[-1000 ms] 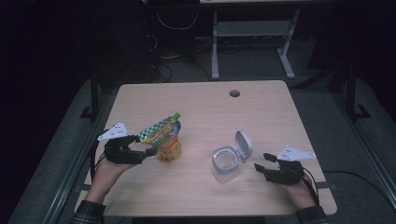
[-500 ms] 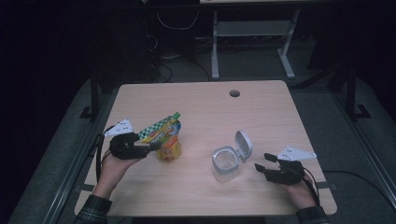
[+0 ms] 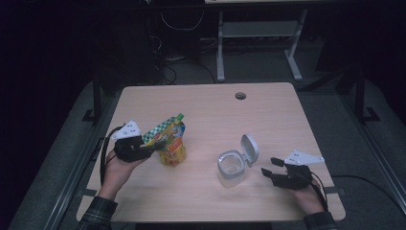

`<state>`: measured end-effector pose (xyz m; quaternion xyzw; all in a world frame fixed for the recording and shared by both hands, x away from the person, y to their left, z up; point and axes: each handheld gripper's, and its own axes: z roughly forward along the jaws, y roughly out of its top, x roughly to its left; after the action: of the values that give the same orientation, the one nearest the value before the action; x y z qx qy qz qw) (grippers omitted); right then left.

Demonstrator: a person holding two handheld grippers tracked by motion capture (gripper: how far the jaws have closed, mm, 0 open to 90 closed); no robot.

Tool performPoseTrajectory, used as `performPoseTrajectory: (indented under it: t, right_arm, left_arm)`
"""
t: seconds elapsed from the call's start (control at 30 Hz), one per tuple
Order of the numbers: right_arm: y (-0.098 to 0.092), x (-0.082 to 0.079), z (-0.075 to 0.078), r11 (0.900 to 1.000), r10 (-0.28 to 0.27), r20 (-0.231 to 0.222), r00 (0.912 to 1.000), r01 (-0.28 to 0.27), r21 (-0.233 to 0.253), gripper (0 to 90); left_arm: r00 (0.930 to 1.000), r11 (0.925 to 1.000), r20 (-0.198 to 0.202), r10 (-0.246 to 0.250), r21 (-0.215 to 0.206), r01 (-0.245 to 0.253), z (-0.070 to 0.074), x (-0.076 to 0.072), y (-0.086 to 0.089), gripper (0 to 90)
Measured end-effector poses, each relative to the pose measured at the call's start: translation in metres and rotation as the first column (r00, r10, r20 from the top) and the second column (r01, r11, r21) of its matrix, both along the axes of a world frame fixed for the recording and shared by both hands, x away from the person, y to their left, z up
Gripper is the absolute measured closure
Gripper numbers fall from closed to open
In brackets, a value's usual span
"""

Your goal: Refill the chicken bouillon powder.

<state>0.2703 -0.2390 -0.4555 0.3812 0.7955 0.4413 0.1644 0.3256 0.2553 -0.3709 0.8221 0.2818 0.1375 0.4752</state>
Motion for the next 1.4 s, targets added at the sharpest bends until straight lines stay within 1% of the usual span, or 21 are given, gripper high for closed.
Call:
performPoseTrajectory:
  t: [0.03,0.1,0.17,0.2,0.23,0.27,0.33,0.43,0.53,0.6,0.63,0.8,0.83,1.17,1.33,1.4]
  right_arm:
    - [0.000,0.000,0.000,1.000,0.001,0.000,1.0000,-0.001,0.000,41.5]
    - [0.000,0.000,0.000,1.000,0.001,-0.003,1.0000,-0.001,-0.001,41.6]
    - [0.000,0.000,0.000,1.000,0.002,-0.004,1.0000,-0.002,0.000,41.7]
    - [0.000,0.000,0.000,1.000,0.002,-0.004,1.0000,-0.002,0.000,41.7]
    - [0.000,0.000,0.000,1.000,0.002,-0.004,1.0000,-0.002,0.000,41.7]
    - [0.000,0.000,0.000,1.000,0.002,-0.004,1.0000,-0.002,-0.001,41.8]
    - [0.000,0.000,0.000,1.000,0.003,-0.006,1.0000,-0.003,-0.001,41.8]
    - [0.000,0.000,0.000,1.000,0.003,-0.006,1.0000,-0.003,-0.002,41.7]
    - [0.000,0.000,0.000,1.000,0.005,-0.004,1.0000,-0.005,-0.001,41.8]
    - [0.000,0.000,0.000,1.000,0.004,-0.007,1.0000,-0.004,-0.001,41.8]
    - [0.000,0.000,0.000,1.000,0.004,-0.007,1.0000,-0.004,-0.001,41.8]
    - [0.000,0.000,0.000,1.000,0.004,-0.008,1.0000,-0.004,-0.001,41.8]
    - [0.000,0.000,0.000,1.000,0.005,-0.007,1.0000,-0.005,-0.002,41.8]
    - [-0.001,0.000,0.000,1.000,0.009,-0.006,0.9999,-0.009,0.001,41.9]
    - [0.000,-0.001,0.001,1.000,0.009,-0.007,0.9999,-0.009,0.008,41.8]
    - [0.000,-0.003,0.001,1.000,0.011,-0.010,0.9999,-0.011,0.014,41.8]
  left_arm:
    - [1.0000,1.0000,0.000,-0.001,0.003,0.001,0.000,0.000,0.000,73.4]
    - [1.0000,1.0000,-0.002,-0.001,-0.006,0.001,0.000,0.001,0.001,77.0]
    - [1.0000,1.0000,0.001,0.002,0.001,-0.002,0.000,0.002,0.002,80.6]
    - [1.0000,1.0000,0.003,0.001,-0.003,-0.001,0.000,0.002,0.003,82.6]
    - [0.9999,0.9998,-0.011,-0.005,-0.020,0.005,-0.001,0.003,0.004,85.4]
    - [0.9999,0.9993,-0.015,-0.008,-0.036,0.008,-0.002,0.005,0.005,88.6]
    - [0.9997,0.9989,-0.021,-0.009,-0.045,0.008,-0.002,0.007,0.005,89.2]
    - [0.9998,0.9988,-0.019,-0.006,-0.049,0.005,-0.002,0.008,0.006,89.9]
    - [0.9994,0.9981,-0.035,-0.002,-0.062,0.000,-0.002,0.009,0.007,90.0]
    - [0.9994,0.9983,-0.035,-0.004,-0.058,0.002,-0.001,0.010,0.006,90.0]
    - [0.9990,0.9983,-0.044,-0.002,-0.058,-0.001,0.000,0.010,0.005,90.0]
    - [0.9986,0.9989,-0.053,0.000,-0.046,-0.002,0.004,0.013,0.002,90.0]
    - [0.9984,0.9987,-0.056,0.003,-0.051,-0.006,0.005,0.013,0.002,90.0]
    - [0.9986,0.9990,-0.051,-0.015,-0.044,0.013,0.014,0.016,-0.008,90.0]
    - [0.9983,0.9986,-0.048,-0.034,-0.041,0.032,0.020,0.015,-0.011,90.0]
    - [0.9986,0.9979,-0.040,-0.035,-0.056,0.032,0.023,0.014,-0.012,90.0]
